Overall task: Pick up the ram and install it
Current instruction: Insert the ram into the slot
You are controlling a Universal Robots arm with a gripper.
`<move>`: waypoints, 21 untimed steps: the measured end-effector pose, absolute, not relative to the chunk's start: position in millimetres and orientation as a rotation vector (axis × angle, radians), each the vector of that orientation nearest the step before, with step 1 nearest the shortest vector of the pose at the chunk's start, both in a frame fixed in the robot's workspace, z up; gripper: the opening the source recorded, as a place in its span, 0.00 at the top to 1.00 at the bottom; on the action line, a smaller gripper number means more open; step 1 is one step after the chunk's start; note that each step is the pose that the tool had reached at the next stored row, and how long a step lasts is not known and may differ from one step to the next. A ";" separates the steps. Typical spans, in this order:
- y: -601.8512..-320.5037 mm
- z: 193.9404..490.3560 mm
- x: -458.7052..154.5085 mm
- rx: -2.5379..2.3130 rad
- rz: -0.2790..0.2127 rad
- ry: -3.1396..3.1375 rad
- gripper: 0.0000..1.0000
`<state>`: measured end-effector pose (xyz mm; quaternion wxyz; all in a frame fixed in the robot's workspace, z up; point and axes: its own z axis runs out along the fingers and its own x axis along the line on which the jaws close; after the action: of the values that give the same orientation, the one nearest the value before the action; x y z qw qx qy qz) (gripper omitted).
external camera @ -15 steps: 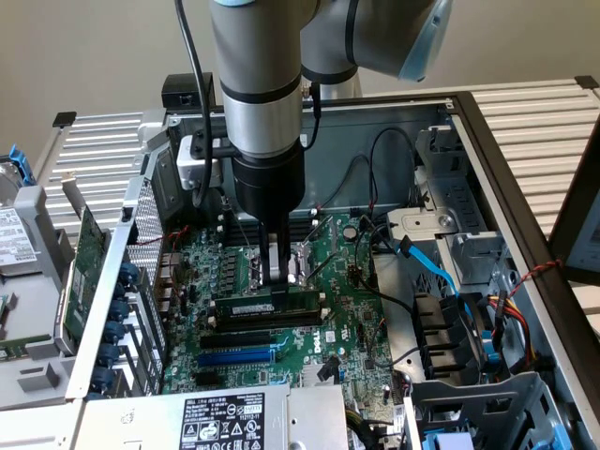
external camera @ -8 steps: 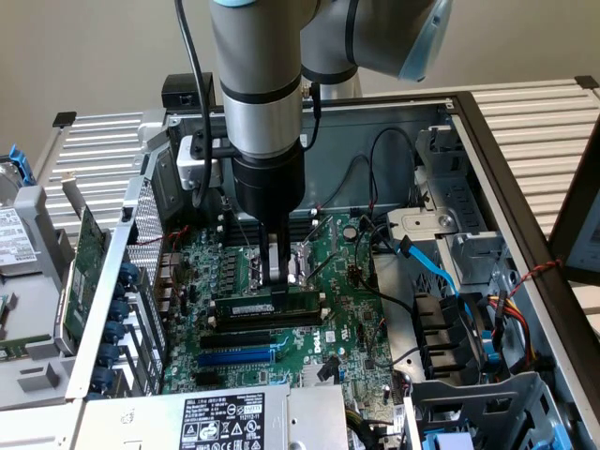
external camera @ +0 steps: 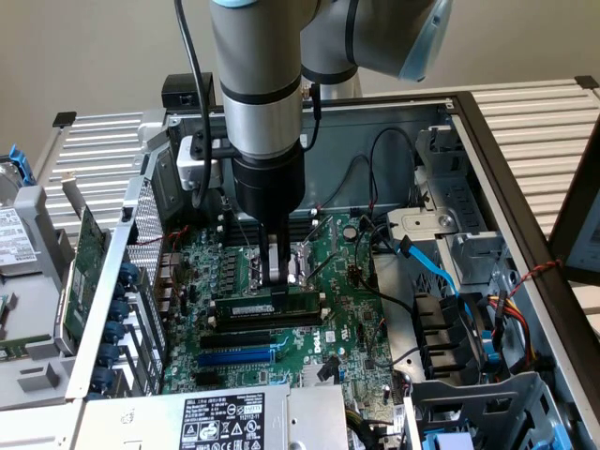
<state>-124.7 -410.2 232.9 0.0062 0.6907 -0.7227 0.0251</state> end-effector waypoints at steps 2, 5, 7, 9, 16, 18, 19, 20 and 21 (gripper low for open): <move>-410.2 232.5 -124.7 2.161 0.078 -2.261 0.87; -410.2 232.2 -124.7 2.160 0.078 -2.262 0.87; -410.3 232.0 -124.8 2.159 0.078 -2.263 0.87; -410.3 232.0 -124.8 2.158 0.078 -2.265 0.87; -410.4 231.3 -125.0 2.155 0.078 -2.267 0.87; -410.4 230.8 -125.1 2.156 0.079 -2.267 0.87; -410.4 230.5 -125.2 2.156 0.079 -2.268 0.87; -410.4 230.3 -125.3 2.156 0.080 -2.268 0.87; -410.4 230.0 -125.4 2.156 0.080 -2.268 0.87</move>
<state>-125.4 -410.4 230.0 0.0058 0.6888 -0.7245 0.0256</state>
